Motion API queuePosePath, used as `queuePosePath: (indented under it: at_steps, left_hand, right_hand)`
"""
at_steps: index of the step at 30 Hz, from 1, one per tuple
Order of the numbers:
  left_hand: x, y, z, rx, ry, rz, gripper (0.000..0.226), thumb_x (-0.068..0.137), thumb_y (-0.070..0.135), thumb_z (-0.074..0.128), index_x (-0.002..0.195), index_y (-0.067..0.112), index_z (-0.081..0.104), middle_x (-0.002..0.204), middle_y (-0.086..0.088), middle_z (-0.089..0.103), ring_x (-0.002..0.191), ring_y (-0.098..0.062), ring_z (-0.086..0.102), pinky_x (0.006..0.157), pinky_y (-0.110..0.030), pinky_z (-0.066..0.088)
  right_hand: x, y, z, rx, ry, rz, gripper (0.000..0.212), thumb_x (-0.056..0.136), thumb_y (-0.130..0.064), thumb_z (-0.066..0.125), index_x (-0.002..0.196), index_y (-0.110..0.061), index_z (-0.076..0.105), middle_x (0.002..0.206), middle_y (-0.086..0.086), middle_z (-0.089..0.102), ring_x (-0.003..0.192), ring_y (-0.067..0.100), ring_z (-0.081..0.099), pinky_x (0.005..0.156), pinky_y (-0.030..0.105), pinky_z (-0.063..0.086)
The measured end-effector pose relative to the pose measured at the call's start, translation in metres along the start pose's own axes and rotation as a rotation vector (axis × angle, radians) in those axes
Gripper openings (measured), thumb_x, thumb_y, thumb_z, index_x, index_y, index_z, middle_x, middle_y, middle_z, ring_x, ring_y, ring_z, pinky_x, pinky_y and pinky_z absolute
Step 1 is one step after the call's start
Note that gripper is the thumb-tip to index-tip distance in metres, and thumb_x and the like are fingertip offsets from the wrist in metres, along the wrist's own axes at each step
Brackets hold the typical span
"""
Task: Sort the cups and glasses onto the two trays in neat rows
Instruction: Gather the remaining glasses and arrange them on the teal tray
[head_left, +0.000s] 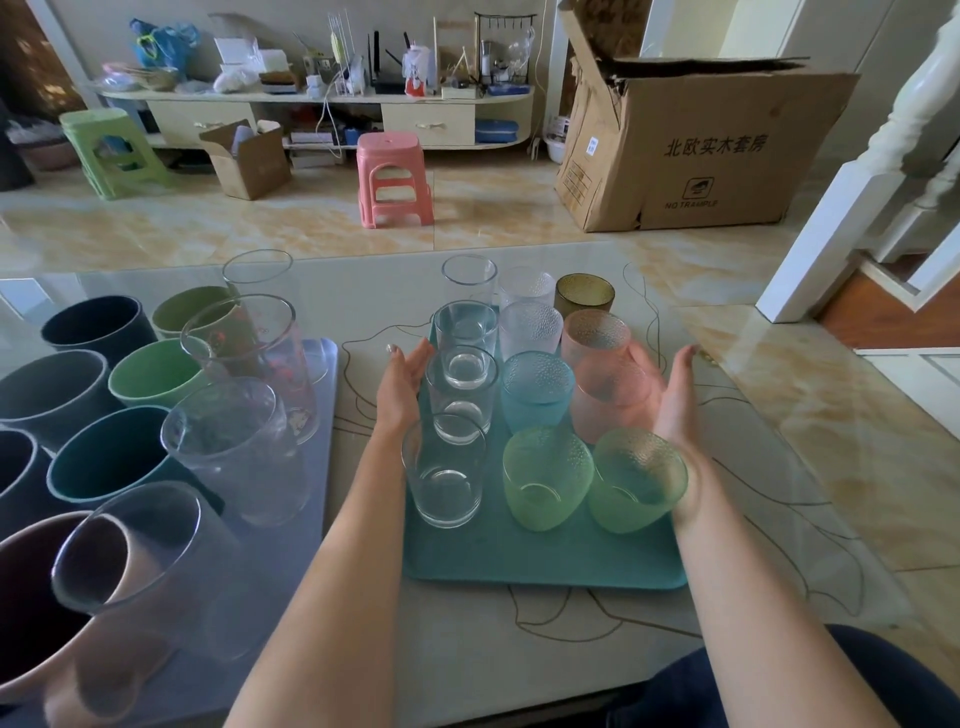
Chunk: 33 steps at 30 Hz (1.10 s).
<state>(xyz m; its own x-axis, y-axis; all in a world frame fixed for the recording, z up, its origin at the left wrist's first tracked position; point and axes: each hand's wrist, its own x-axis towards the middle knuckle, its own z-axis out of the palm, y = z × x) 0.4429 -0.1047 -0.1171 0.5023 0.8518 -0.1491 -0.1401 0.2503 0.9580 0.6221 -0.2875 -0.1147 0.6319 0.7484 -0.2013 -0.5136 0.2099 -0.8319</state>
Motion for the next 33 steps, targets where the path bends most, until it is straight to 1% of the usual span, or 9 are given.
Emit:
queuePosePath:
  at_steps: [2,6,10,13,18,23,27,30,33]
  left_hand:
    - [0.001,0.001,0.0,0.006,0.022,-0.007,0.057,0.103,0.033,0.009,0.136,0.002,0.045,0.141,-0.01,0.048,0.134,-0.018,0.041,0.113,-0.027,0.026]
    - [0.001,0.004,0.004,0.043,0.038,-0.007,0.056,0.103,0.031,0.011,0.135,0.001,0.046,0.14,-0.011,0.05,0.13,-0.019,0.044,0.103,-0.023,0.033]
    - [-0.001,0.005,0.007,0.095,0.038,-0.005,0.055,0.103,0.03,0.011,0.132,0.002,0.05,0.132,-0.006,0.054,0.111,-0.009,0.049,0.069,-0.003,0.042]
    - [-0.002,0.006,0.01,0.1,0.045,0.014,0.055,0.104,0.029,0.011,0.131,0.003,0.052,0.126,-0.004,0.057,0.107,-0.008,0.049,0.065,-0.003,0.043]
    - [0.0,0.01,0.014,0.061,0.058,-0.023,0.057,0.103,0.033,0.014,0.128,0.004,0.055,0.126,-0.009,0.059,0.114,-0.019,0.054,0.086,-0.023,0.041]
    - [-0.003,0.01,0.015,0.069,0.038,-0.022,0.058,0.103,0.033,0.013,0.128,0.003,0.056,0.128,-0.012,0.059,0.103,-0.016,0.055,0.072,-0.019,0.043]
    - [-0.003,0.009,0.012,0.12,0.052,-0.001,0.059,0.103,0.034,0.011,0.128,0.005,0.056,0.131,-0.011,0.057,0.117,-0.021,0.052,0.096,-0.028,0.038]
    - [-0.005,0.008,0.009,0.145,0.046,0.01,0.059,0.103,0.033,0.009,0.13,0.006,0.054,0.133,-0.007,0.055,0.122,-0.016,0.047,0.103,-0.025,0.031]
    - [-0.005,0.007,0.006,0.127,0.033,-0.019,0.06,0.102,0.038,0.01,0.13,0.011,0.055,0.135,-0.004,0.055,0.128,-0.019,0.045,0.114,-0.035,0.027]
  right_hand:
    - [0.0,0.0,0.001,0.005,0.011,0.01,0.104,0.055,-0.092,0.036,0.141,-0.033,0.038,0.148,0.0,0.04,0.131,0.026,0.045,0.108,0.059,0.031]
    - [-0.003,-0.002,0.005,0.014,0.025,0.011,0.101,0.059,-0.089,0.03,0.142,-0.031,0.036,0.15,0.001,0.039,0.132,0.026,0.043,0.109,0.058,0.03]
    - [-0.004,-0.003,0.006,0.032,0.032,0.01,0.086,0.077,-0.082,0.017,0.144,-0.03,0.035,0.149,0.004,0.039,0.131,0.027,0.044,0.105,0.054,0.036]
    - [-0.005,-0.003,0.006,0.035,0.028,0.018,0.084,0.079,-0.08,0.015,0.144,-0.03,0.034,0.148,0.005,0.041,0.13,0.028,0.046,0.098,0.048,0.042]
    - [-0.004,-0.002,0.007,0.033,0.041,0.021,0.082,0.079,-0.08,0.017,0.141,-0.032,0.039,0.146,0.005,0.044,0.128,0.028,0.048,0.101,0.052,0.04]
    - [-0.001,0.0,0.004,0.017,0.039,0.013,0.083,0.076,-0.083,0.02,0.139,-0.034,0.042,0.147,0.003,0.043,0.128,0.027,0.048,0.101,0.053,0.041]
    - [-0.001,0.0,0.002,-0.002,0.051,-0.001,0.087,0.072,-0.086,0.022,0.14,-0.034,0.04,0.148,0.001,0.041,0.131,0.027,0.045,0.104,0.057,0.036]
    - [-0.003,-0.001,0.003,-0.027,0.083,0.006,0.098,0.063,-0.09,0.028,0.141,-0.032,0.038,0.147,0.0,0.042,0.131,0.026,0.045,0.104,0.057,0.036]
    - [-0.003,-0.002,0.004,-0.041,0.063,-0.005,0.106,0.056,-0.091,0.037,0.142,-0.031,0.036,0.147,0.002,0.042,0.13,0.026,0.046,0.106,0.057,0.034]
